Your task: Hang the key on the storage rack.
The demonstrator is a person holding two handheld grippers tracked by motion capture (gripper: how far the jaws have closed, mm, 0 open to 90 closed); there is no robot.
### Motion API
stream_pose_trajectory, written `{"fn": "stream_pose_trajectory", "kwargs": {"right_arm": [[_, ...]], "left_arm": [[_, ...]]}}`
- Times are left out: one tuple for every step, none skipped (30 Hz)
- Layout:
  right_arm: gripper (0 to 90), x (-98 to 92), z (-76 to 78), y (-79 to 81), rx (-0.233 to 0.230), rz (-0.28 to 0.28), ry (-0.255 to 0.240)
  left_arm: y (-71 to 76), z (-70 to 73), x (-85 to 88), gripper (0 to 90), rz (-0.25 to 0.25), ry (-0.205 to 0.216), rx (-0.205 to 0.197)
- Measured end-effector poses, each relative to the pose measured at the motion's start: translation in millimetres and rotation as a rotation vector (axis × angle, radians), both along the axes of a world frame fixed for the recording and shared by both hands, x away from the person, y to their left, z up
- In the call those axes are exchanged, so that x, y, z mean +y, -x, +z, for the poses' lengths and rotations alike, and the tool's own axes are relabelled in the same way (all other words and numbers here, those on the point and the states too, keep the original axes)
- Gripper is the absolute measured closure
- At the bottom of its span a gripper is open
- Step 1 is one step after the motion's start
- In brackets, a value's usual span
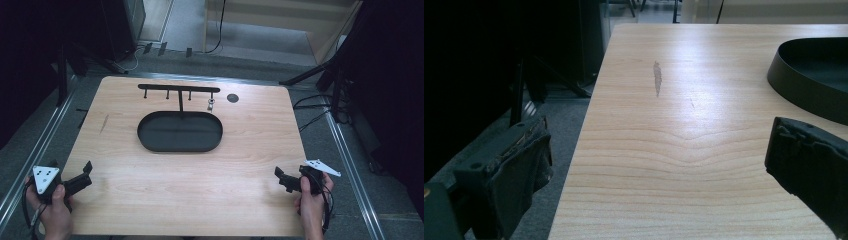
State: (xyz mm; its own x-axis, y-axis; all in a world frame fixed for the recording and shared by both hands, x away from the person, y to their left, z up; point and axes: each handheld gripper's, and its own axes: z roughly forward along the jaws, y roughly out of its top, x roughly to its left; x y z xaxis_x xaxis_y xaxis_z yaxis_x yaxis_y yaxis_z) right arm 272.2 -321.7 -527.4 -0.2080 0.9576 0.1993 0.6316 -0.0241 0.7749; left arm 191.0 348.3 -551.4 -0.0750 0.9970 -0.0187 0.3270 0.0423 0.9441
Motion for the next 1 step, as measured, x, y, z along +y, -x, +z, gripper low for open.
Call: {"fn": "stream_pose_trajectory", "kwargs": {"right_arm": [[0.0,0.0,0.0,0.0,0.0,0.0,0.0]], "left_arm": [[0.0,0.0,0.0,0.0,0.0,0.0,0.0]]}}
